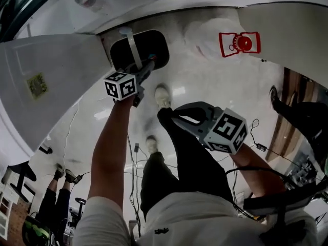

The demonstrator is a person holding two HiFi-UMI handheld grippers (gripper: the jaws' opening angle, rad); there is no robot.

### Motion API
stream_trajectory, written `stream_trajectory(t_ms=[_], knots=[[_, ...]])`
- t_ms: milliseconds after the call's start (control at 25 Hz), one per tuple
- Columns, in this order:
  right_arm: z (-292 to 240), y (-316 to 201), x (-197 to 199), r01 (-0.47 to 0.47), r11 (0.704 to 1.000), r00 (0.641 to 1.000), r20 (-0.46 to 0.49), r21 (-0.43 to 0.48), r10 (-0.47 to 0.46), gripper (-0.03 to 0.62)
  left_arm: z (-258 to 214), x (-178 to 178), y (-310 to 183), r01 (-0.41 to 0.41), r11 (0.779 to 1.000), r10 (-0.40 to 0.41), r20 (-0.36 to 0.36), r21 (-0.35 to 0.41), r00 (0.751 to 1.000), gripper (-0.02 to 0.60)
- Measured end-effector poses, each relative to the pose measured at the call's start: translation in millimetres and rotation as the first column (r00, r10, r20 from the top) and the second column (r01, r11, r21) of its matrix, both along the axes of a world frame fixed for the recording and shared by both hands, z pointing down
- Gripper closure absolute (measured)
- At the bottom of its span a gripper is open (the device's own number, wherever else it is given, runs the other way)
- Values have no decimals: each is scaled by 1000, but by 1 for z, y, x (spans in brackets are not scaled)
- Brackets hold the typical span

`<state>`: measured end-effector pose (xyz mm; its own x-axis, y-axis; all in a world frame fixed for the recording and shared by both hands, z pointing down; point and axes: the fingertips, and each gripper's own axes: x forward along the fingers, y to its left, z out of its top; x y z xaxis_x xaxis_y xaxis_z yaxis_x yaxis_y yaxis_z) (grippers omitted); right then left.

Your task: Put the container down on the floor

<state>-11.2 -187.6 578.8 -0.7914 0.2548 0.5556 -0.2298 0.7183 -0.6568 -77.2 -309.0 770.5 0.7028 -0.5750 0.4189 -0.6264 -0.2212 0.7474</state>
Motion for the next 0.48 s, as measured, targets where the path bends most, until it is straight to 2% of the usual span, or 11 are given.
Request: stream_trajectory(t_ms=[240,480], knots=[[52,-4,7,1,998,999,-34,-57,-3,567,65,-7,-19,-15,1000,15,17,4,1000,549],[76,-8,4,-3,997,999,-35,-81,0,568,93,-12,-31,24,1000,-24,4,20,1000,549]])
